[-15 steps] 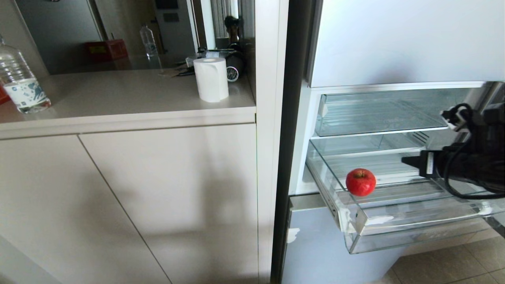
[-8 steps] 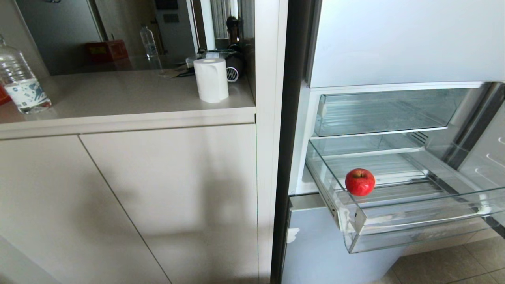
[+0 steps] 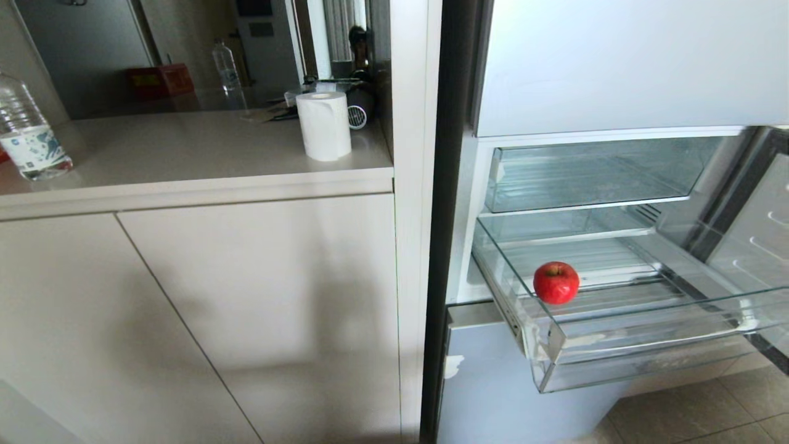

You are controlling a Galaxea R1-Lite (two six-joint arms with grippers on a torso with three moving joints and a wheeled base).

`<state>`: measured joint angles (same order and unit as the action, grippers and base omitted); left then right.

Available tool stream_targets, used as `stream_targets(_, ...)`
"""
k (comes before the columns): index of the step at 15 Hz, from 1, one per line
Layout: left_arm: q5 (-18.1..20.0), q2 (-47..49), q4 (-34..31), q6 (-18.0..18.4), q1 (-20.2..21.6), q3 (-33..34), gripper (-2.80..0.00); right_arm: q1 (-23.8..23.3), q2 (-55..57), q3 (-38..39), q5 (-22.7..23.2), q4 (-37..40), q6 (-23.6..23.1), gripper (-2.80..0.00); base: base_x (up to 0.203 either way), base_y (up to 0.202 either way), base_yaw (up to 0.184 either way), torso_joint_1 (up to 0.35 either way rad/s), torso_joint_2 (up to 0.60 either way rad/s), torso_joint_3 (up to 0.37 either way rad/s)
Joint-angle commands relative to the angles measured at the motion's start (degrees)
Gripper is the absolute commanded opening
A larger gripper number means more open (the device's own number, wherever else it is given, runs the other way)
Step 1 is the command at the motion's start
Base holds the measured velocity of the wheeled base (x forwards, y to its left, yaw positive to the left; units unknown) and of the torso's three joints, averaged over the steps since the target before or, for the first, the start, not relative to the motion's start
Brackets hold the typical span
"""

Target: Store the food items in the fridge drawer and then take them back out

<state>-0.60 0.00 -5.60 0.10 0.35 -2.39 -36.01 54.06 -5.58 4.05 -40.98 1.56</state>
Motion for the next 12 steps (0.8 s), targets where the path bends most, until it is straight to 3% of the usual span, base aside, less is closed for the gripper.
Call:
stream_targets(1, 0.0, 0.1, 0.0, 0.0, 0.0, 0.0, -2.80, -5.9, 0.2, -0.7, 4.7, -0.3, 0.0, -2.80, -0.003, -0.002, -0.106, 0.002, 0.00, 0.012)
stream_targets(8, 0.0, 0.1, 0.0, 0.0, 0.0, 0.0, -2.80, -19.2, 0.0, -1.6, 11.2, -0.3, 0.2, -2.80, -0.001, 0.007, -0.171, 0.005, 0.00, 0.002)
stream_targets(12, 0.0, 0.1, 0.0, 0.0, 0.0, 0.0, -2.80, -29.3, -0.1, -2.2, 20.0, -0.1, 0.2, -2.80, -0.001, 0.008, -0.176, 0.002, 0.00, 0.001)
